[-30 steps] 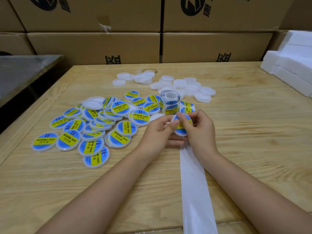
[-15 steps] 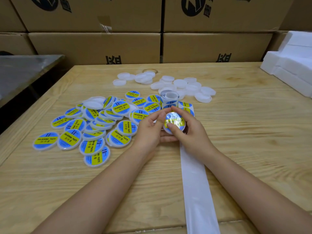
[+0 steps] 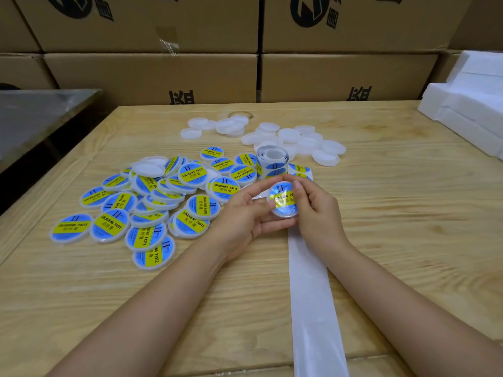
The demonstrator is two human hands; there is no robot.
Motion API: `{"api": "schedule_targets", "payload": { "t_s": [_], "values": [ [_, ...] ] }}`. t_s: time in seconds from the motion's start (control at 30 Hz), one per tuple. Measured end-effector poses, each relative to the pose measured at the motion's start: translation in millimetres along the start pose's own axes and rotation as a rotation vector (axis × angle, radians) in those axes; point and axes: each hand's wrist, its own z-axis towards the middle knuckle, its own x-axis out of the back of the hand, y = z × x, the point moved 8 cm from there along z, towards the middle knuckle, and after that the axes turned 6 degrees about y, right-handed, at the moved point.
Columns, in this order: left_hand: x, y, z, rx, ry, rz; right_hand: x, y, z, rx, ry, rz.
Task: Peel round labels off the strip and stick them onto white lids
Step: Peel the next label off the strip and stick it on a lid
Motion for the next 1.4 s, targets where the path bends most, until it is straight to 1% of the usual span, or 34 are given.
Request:
{"api": "schedule_targets", "payload": {
  "t_s": [0.13,0.33,0.43,0.57,0.63,0.7,0.77,0.8,0.87,0.93,0.97,1.03,1.07,1.17,1.27,1.3,1.33,1.37,1.4],
  "values": [
    [-2.5,-1.8,-0.6,0.040,-0.010,-0.058,0.3,0.7,1.2,-0.018,0.006,0.052],
    [1.7,2.5,-1.7,0.013,0.054,-0.001,-0.2,1.1,0.8,-0.045,-0.007,0.058],
    [12.0,5.6,-2.9,-0.070,0.140,0.173,-2.6,-2.3,-3.2,-0.006,-0.032,0.001],
    [14.5,9.0,-4.4,-0.134,0.156,0.333,-2.7,-5.8,-7.0,0.020,-0.020,-0.065],
    [19.1,18.2,-4.5,-0.233,0.257,0.399,0.9,-9.2,-6.9,0.027,0.016,-0.068],
    [31.3,33.6,-6.1,-0.361,0.424,0.459,7.4,-11.4,-5.5,0.040,0.075,-0.103],
    [46.4,57.1,-13.0,-0.508,0.609,0.578,16.0,-11.9,-2.6,0.054,0.142,-0.219],
    [54.3,69.3,-17.1,-0.571,0.697,0.668,18.2,-11.1,-0.8,0.057,0.142,-0.296],
    [69.1,89.5,-23.4,-0.653,0.855,0.884,14.7,-4.0,4.2,0.042,0.039,-0.473],
    [80.6,99.7,-26.0,-0.684,0.946,1.038,7.9,7.7,6.6,0.021,-0.116,-0.695],
    [86.0,101.5,-26.5,-0.671,0.975,1.084,6.2,11.3,6.8,0.028,-0.173,-0.810],
    [97.1,101.4,-26.0,-0.600,1.036,1.171,8.0,10.6,7.2,0.074,-0.211,-0.975],
    [101.1,100.8,-25.3,-0.562,1.060,1.227,10.0,9.1,8.0,0.088,-0.213,-1.010],
    [106.3,97.5,-21.3,-0.448,1.088,1.410,14.9,6.4,10.3,0.099,-0.221,-1.007],
    [106.9,92.9,-19.4,-0.365,1.084,1.506,21.8,2.0,12.3,0.051,-0.176,-0.868],
    [102.5,93.9,-20.5,-0.393,1.080,1.530,23.1,0.6,12.6,0.045,-0.165,-0.823],
    [93.5,95.8,-21.7,-0.466,1.058,1.553,23.3,0.2,13.2,0.043,-0.163,-0.785],
    [79.4,96.7,-22.3,-0.573,0.996,1.570,22.7,0.5,14.0,0.042,-0.169,-0.754],
    [61.9,95.6,-21.8,-0.691,0.896,1.581,21.4,0.9,14.5,0.041,-0.183,-0.734]
  ]
}}
